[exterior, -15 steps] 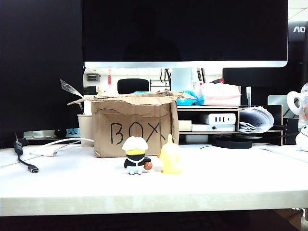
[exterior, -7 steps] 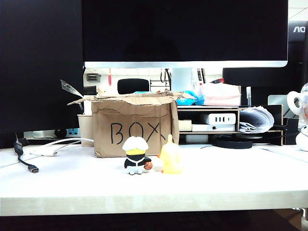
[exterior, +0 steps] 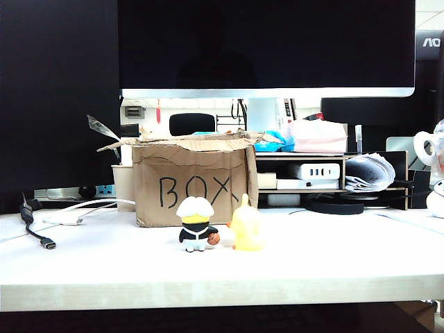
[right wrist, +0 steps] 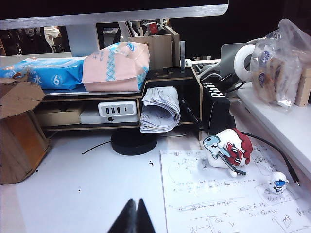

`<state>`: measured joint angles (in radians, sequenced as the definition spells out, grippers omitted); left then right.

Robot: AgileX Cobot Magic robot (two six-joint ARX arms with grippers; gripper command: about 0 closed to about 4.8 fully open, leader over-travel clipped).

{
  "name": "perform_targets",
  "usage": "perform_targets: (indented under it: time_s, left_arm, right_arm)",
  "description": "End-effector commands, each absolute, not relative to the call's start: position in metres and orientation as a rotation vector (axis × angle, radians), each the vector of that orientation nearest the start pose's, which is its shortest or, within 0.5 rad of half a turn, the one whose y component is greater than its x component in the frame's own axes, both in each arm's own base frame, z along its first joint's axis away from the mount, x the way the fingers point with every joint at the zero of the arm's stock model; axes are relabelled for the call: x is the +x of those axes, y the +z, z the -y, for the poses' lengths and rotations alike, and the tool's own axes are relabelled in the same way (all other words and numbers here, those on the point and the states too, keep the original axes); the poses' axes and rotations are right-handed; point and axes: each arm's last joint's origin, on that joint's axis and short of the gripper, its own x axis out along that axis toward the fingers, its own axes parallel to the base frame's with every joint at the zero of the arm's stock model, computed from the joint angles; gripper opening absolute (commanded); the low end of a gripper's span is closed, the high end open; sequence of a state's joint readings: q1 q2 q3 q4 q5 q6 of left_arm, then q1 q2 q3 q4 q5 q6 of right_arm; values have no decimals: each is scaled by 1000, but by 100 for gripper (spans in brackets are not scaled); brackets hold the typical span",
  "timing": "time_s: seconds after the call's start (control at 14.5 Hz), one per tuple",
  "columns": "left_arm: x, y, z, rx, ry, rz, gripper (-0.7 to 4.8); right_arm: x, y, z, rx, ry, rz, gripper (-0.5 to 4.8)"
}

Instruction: Put the doll that is least similar in size compared to the others into the paper box.

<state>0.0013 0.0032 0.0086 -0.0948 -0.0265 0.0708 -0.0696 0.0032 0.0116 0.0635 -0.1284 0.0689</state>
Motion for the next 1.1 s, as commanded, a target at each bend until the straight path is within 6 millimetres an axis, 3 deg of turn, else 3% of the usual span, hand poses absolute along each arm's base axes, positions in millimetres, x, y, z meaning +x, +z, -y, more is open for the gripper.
perform_targets:
  time_s: [0.07,1.1]
  left_arm:
    - [97,158,-1,72,20,-87,-5]
    - [97,158,-1,72,20,-87,-5]
  right_arm:
    - [97,174,3,58,62,85,0]
    - [97,173,-2,61,117,79,0]
